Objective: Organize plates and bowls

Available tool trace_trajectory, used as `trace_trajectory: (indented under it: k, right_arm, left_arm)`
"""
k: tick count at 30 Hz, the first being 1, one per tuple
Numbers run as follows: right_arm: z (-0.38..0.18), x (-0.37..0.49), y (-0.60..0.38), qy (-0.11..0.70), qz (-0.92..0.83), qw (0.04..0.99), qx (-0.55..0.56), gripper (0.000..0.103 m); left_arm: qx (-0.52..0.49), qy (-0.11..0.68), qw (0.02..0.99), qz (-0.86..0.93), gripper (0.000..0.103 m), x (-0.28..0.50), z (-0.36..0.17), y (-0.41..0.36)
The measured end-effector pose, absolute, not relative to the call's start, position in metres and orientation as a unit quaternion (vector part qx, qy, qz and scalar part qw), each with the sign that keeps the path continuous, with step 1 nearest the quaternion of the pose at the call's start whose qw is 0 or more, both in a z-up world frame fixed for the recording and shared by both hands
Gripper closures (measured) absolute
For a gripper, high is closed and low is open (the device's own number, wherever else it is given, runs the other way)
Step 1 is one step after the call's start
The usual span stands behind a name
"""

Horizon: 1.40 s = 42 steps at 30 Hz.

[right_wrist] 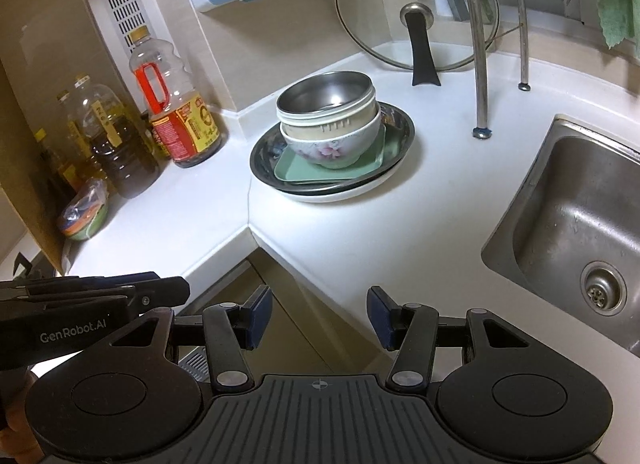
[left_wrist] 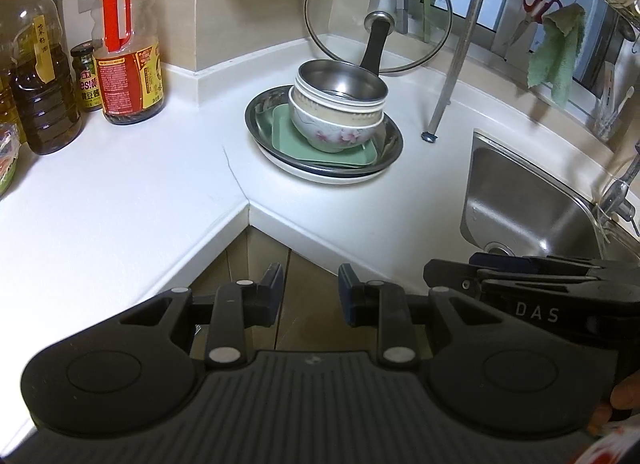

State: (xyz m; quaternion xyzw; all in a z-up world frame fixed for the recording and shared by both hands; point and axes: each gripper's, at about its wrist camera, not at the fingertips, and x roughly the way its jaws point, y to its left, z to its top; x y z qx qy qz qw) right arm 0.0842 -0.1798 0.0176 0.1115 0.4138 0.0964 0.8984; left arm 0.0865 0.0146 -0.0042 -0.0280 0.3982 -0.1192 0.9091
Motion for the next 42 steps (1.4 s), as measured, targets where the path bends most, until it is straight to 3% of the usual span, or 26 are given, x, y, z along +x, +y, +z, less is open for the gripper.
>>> trace_trajectory:
  k: [42]
  right_arm:
    - [0.023, 0.063, -0.188, 0.407, 0.106, 0.901, 0.106, 0.05]
  left_arm:
    - [-0.023, 0.388, 0.913, -0.126, 0.077, 0.063, -0.001, 0.004]
